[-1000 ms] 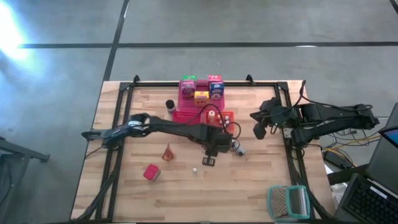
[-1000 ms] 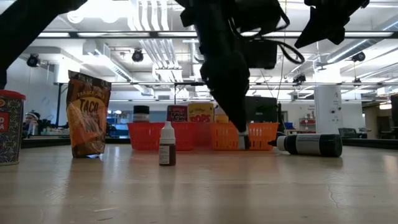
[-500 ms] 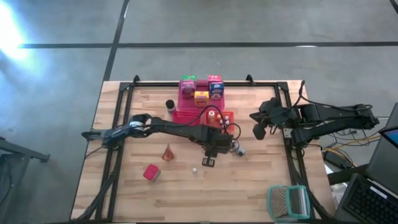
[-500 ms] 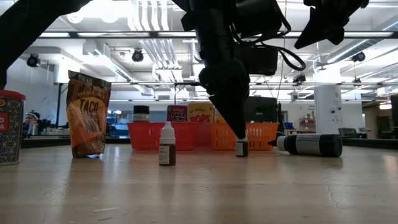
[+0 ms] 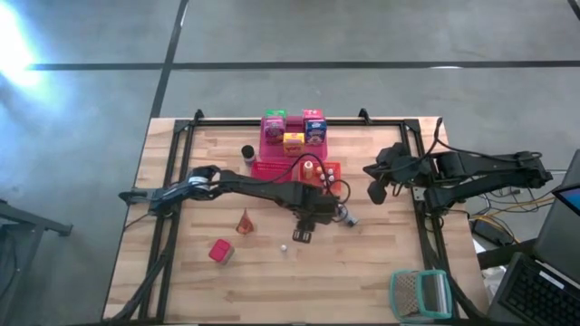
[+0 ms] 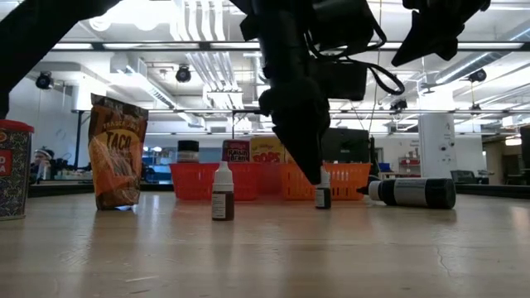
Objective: Pick & Place Kitchen Items
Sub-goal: Move the small red food coloring bottle to the middle right of the table
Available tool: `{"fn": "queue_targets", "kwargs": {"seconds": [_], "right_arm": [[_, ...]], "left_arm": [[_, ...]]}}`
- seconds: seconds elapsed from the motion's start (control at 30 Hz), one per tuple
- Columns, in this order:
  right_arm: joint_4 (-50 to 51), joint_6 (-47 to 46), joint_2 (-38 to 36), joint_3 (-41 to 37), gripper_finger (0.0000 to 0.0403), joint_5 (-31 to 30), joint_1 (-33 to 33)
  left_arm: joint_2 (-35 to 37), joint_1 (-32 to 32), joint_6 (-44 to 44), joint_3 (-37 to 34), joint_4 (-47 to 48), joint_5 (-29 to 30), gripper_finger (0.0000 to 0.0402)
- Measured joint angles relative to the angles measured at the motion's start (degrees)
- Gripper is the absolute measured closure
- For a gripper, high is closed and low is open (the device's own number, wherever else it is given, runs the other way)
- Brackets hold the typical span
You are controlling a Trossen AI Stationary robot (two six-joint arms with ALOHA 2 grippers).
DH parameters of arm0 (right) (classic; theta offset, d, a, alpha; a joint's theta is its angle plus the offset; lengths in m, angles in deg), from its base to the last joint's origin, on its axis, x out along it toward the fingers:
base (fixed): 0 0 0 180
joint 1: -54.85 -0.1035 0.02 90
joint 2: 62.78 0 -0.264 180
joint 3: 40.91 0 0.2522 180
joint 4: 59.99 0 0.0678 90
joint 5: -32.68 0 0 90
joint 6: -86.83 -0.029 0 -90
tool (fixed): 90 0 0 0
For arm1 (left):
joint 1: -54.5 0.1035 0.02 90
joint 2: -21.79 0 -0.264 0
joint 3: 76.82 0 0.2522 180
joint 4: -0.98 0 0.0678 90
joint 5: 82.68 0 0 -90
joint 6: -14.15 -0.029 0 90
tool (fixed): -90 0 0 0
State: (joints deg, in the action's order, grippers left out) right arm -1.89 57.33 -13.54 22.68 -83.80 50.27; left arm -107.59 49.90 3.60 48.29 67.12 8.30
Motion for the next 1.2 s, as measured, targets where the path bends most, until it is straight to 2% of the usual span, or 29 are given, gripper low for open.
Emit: {"fn": "queue_targets", "kwargs": {"seconds": [0.33,0.5,0.67,0.97,1.2], "right_arm": [[0.05,-0.06,0.54,-0.02,0.0394,0.38,-0.02],[0.08,-0.07,0.54,-0.02,0.0394,1.05,-0.02],[0.13,-0.06,0.54,-0.02,0.0394,1.17,-0.02],[-0.03,0.13,0.56,-0.04,0.0394,1.19,-0.02],[-1.28,-0.04,0.61,-0.13,0.0394,1.05,-0.02]], "left_arm": [[4.69,-0.62,1.75,-0.22,10.29,0.01,0.0227],[9.74,-3.01,2.65,-4.34,10.04,-0.13,0.0227],[18.02,-5.75,4.72,-14.15,5.02,-0.11,0.0227],[36.38,-11.4,9.43,-37.14,-14.69,0.01,0.0227],[41.8,-14.24,12.21,-50.82,-25.52,-0.06,0.0227]]}}
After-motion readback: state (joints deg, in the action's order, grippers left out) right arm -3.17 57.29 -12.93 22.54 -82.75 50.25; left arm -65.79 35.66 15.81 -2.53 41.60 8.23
